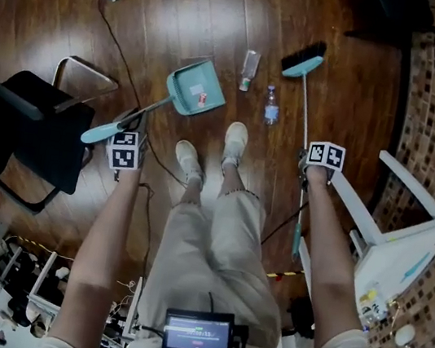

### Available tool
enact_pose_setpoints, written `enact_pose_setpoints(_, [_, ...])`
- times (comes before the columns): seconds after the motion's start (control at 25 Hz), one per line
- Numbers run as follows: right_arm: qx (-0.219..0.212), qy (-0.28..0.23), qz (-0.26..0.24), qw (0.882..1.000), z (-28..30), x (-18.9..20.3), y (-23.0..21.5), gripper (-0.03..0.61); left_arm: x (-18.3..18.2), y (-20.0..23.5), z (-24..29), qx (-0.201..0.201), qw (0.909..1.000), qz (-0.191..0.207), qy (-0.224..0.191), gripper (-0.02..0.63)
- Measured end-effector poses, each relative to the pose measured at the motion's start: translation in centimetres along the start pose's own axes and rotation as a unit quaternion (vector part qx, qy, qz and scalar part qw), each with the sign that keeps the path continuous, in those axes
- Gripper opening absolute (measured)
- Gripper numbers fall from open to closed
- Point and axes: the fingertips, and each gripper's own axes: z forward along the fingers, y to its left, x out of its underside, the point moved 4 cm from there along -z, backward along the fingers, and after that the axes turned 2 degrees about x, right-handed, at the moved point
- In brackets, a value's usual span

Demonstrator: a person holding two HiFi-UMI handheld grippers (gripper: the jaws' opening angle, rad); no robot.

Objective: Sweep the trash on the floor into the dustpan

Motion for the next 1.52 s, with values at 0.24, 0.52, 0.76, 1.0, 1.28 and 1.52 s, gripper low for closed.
enact_pose_setpoints(0.24, [0.015, 0.038, -0.011, 0.999, 3.8, -2.5, 3.0, 0.045, -0.8, 2.0, 0.8, -0.010, 0.9999, -0.007, -0.002, 0.080])
enact_pose_setpoints(0.52, [0.016, 0.070, -0.036, 0.997, 6.9, -2.5, 7.5, 0.044, -0.5, 1.5, 0.9, -0.017, 0.9998, -0.005, -0.005, 0.080])
enact_pose_setpoints(0.76, [0.003, 0.079, -0.028, 0.997, 7.9, -1.2, 11.3, 0.044, -0.4, 1.6, 0.9, -0.019, 0.9997, -0.012, -0.008, 0.080])
enact_pose_setpoints(1.0, [-0.025, 0.097, -0.013, 0.995, 9.3, 2.3, 15.4, 0.044, 0.0, 1.5, 0.9, -0.013, 0.9999, -0.009, -0.004, 0.080])
enact_pose_setpoints(1.28, [-0.028, 0.055, -0.056, 0.997, 6.9, 3.5, 16.1, 0.044, 0.1, 1.5, 1.0, -0.003, 0.9999, 0.006, -0.011, 0.080])
enact_pose_setpoints(1.52, [0.038, 0.038, -0.053, 0.997, 5.9, 3.6, 11.4, 0.044, 1.0, 1.4, 0.3, 0.006, 0.9998, 0.015, -0.010, 0.080])
